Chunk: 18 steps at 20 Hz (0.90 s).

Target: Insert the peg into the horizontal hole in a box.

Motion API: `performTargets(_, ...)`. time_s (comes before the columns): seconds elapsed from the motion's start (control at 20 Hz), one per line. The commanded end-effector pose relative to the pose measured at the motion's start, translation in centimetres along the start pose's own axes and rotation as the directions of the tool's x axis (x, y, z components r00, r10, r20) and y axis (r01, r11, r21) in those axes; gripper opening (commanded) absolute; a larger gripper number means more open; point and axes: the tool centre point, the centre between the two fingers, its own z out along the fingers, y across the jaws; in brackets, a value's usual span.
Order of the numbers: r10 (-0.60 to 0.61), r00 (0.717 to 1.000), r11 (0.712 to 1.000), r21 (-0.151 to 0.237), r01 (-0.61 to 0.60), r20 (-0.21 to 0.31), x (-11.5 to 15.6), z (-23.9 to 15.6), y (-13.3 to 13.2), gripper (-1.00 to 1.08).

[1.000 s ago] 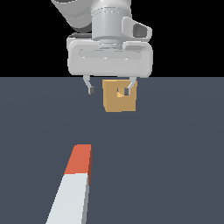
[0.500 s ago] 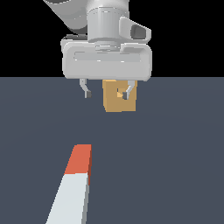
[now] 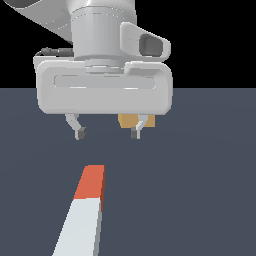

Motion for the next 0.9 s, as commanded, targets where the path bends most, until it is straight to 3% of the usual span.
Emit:
performTargets(0.0,-0.010,1.000,1.000,-0.004,0.010,0.000,-2.5,1.1,-0.8,1.00)
performTargets(0.4,-0.036,0.999,0.999,-0.015,0.036,-0.001,-8.4,3.8,-2.4,1.00)
performTargets(0.85,-0.047,0.999,0.999,-0.019,0.047,-0.002,-11.1,5.0,-2.8,1.00)
